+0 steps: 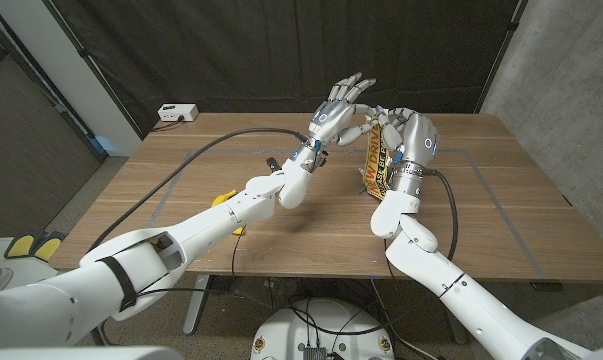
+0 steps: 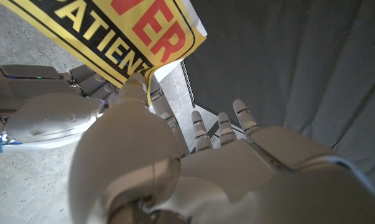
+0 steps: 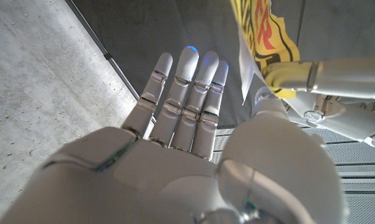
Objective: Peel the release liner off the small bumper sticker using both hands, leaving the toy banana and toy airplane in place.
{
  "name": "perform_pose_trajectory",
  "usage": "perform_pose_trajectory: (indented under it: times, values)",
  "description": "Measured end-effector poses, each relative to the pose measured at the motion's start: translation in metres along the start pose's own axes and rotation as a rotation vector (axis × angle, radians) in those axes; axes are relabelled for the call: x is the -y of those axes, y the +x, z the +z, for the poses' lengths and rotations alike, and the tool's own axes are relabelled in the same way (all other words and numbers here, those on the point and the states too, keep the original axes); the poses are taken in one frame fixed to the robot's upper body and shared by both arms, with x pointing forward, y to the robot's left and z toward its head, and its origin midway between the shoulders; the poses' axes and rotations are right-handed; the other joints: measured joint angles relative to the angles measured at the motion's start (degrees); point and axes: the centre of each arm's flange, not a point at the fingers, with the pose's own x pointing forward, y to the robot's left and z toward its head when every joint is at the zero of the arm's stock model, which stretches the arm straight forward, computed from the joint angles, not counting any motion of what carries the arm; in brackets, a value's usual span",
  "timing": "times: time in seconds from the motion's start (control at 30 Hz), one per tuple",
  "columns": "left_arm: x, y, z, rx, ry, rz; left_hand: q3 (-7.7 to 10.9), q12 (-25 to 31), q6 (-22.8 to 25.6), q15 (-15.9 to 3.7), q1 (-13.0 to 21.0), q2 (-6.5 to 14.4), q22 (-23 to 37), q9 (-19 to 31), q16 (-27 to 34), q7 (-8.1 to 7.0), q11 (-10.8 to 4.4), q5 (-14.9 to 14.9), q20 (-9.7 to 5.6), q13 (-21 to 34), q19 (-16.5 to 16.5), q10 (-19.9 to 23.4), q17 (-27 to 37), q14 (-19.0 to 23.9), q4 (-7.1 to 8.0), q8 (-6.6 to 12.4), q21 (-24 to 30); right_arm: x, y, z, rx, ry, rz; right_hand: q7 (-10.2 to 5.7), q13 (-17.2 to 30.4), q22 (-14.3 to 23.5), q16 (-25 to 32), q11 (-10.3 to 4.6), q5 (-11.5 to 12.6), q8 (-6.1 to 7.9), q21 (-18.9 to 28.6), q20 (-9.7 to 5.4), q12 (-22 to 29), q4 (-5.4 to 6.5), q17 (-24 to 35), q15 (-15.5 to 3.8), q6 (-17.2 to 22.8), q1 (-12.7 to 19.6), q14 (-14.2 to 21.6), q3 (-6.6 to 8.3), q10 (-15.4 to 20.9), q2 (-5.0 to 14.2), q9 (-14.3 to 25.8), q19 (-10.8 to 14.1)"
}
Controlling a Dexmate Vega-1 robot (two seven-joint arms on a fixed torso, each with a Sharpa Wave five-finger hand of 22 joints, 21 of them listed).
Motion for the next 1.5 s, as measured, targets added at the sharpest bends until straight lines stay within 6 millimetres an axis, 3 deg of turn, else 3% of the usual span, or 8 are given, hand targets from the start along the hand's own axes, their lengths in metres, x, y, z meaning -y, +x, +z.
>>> perform_pose_trajectory:
  times: [0.23, 0.43, 0.83, 0.9, 0.97, 1.07, 1.23, 1.5]
  values:
    - [-0.001, 0.0, 0.001, 0.001, 0.003, 0.012, -0.11, 0.2, 0.0, -0.11, 0.1, 0.1, 0.0, 0.0, 0.2, 0.0, 0.09, 0.0, 0.0, 0.3, 0.0, 0.5, 0.0, 0.1, -0.01, -0.03, 0.0, -0.002, -0.001, -0.001, 0.014, -0.013, -0.002, -0.26, 0.4, 0.6, 2.3, -0.83, 0.5, 0.98, 2.3, -1.49, 2.1, -2.25, 1.3, -1.05, 5.4, 10.4, 2.8, 3.72, 4.1, 6.91, 0.1, 1.5]
    - [-0.002, -0.002, 0.0, -0.003, 0.004, 0.018, -0.22, 0.2, -0.2, -0.5, 0.1, 0.1, 0.0, -0.1, 0.2, -0.21, -0.22, 0.3, 0.0, 0.3, 0.0, 0.8, 0.0, 0.5, 0.09, -0.18, 0.0, -0.003, -0.002, 0.0, 0.044, -0.015, -0.042, 1.28, 3.0, 1.2, 4.6, -0.53, -0.6, 2.17, 4.2, -2.42, 4.3, -1.94, 4.9, -0.93, 7.0, 13.3, 2.9, 4.02, 5.0, 8.01, 1.4, 1.2]
    - [-0.002, -0.01, -0.003, -0.022, 0.02, 0.018, -0.59, 0.9, -0.4, -0.92, 0.3, 0.3, 0.0, -0.1, 0.7, -0.41, -1.16, 0.5, 0.0, 0.8, 0.0, 1.8, 0.0, 0.9, 0.45, 0.04, 0.0, -0.002, -0.002, 0.004, 0.084, -0.001, -0.104, 2.7, 4.0, 1.5, 6.4, 0.2, -1.5, 3.08, 6.3, -1.4, 5.3, -2.25, 8.3, -1.5, 7.7, 16.2, 4.7, 4.67, 6.4, 8.03, 2.9, 2.3]
    - [-0.002, -0.012, -0.003, -0.025, 0.025, 0.016, -0.77, 1.6, -0.4, -1.86, 0.5, 0.5, 0.0, -0.2, 1.4, -0.41, -1.95, 0.8, -0.04, 1.0, 0.2, 3.2, 0.1, 2.5, 0.61, 0.04, 0.0, -0.002, -0.001, 0.005, 0.086, 0.005, -0.109, 2.81, 4.1, 1.7, 6.4, 0.2, -1.5, 3.09, 6.7, -1.4, 5.5, -2.1, 8.7, -1.6, 7.9, 16.3, 4.8, 4.82, 6.4, 7.9, 3.2, 2.3]
    - [-0.002, -0.015, -0.004, -0.032, 0.033, 0.014, -1.46, 3.4, -0.8, -4.2, 1.0, 0.8, 0.2, 0.4, 2.9, -0.81, -3.5, 1.4, -0.21, 1.9, 3.9, 6.6, 0.4, 6.0, 0.72, 0.25, 1.2, -0.002, -0.001, 0.004, 0.084, 0.01, -0.114, 2.92, 4.3, 1.7, 6.4, 0.2, -1.7, 3.09, 6.9, -1.4, 5.7, -2.1, 9.0, -1.6, 8.0, 16.5, 4.8, 4.82, 6.4, 7.96, 3.3, 2.3]
    - [-0.002, -0.02, -0.005, -0.043, 0.047, 0.019, -2.53, 7.0, -1.1, -7.87, 2.2, 1.2, 0.7, 0.6, 6.0, -1.11, -5.74, 2.4, -2.47, 3.8, 12.4, 12.8, 1.8, 13.9, 0.85, 1.23, 4.6, -0.003, 0.0, 0.004, 0.084, 0.018, -0.12, 3.23, 4.4, 1.7, 6.4, 0.2, -1.9, 3.09, 7.0, -1.4, 5.7, -1.93, 9.5, -1.59, 7.7, 16.6, 4.8, 4.99, 6.4, 8.03, 3.5, 2.3]
    - [-0.002, -0.025, -0.007, -0.061, 0.061, 0.024, -3.57, 10.3, -1.8, -8.49, 3.9, 1.3, 2.3, 0.7, 11.4, -1.71, -7.79, 3.5, -8.09, 5.7, 22.0, 21.6, 5.6, 26.0, 1.1, 1.25, 11.3, -0.004, 0.0, 0.003, 0.083, 0.025, -0.128, 3.23, 4.4, 1.7, 6.4, 0.29, -2.4, 3.08, 7.4, -1.4, 5.7, -1.69, 10.2, -1.51, 7.7, 16.8, 4.9, 5.22, 6.5, 8.18, 3.9, 2.3]
    - [-0.001, -0.034, -0.012, -0.086, 0.043, 0.025, -4.21, 9.7, -3.4, -8.92, 6.2, 1.0, 4.3, 0.7, 11.2, -0.13, -8.41, 4.2, -12.12, 3.1, 27.5, 29.9, 4.5, 34.4, 0.63, 3.96, 18.8, -0.004, 0.001, 0.003, 0.092, 0.035, -0.139, 3.21, 4.7, 1.7, 6.1, 0.3, -3.0, 3.49, 8.3, -1.16, 5.7, -1.61, 11.5, -1.58, 7.6, 16.8, 4.9, 5.76, 6.5, 8.18, 4.5, 2.0]
